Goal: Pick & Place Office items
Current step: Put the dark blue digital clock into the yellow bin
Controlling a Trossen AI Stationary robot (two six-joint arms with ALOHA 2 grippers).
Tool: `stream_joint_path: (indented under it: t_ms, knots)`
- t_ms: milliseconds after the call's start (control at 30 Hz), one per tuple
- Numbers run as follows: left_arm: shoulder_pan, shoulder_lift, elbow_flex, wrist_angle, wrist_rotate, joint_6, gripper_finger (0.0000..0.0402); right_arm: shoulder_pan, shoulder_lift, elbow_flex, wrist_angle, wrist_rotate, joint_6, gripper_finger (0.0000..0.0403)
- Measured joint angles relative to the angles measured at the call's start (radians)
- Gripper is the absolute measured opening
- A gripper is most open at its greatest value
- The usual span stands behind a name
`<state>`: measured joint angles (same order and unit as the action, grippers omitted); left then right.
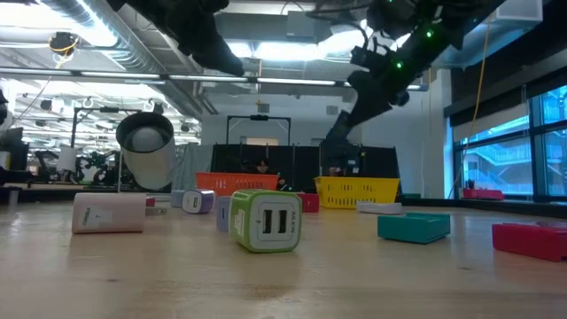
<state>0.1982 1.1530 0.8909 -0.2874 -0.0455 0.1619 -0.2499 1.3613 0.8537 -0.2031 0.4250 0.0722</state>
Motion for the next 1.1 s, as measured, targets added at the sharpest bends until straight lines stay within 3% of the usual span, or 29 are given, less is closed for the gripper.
stream_joint_path:
  t_ms: [200, 733, 1100]
  knots:
    - [0.0, 0.0, 0.0, 0.0, 0.001, -0.017, 0.0228, -0.058, 0.0, -0.029, -0.008, -0.041, 0.051, 0.0062]
    - [0.0, 0.0, 0.0, 0.0, 0.001, -0.018, 0.0228, -0.208, 0.008, -0.086, -0.004, -0.318, 0.172, 0.0062]
    - [0.0, 0.001, 0.0, 0.0, 0.001, -0.021, 0.0228, -0.229, 0.116, -0.086, -0.032, -0.363, 0.212, 0.0063]
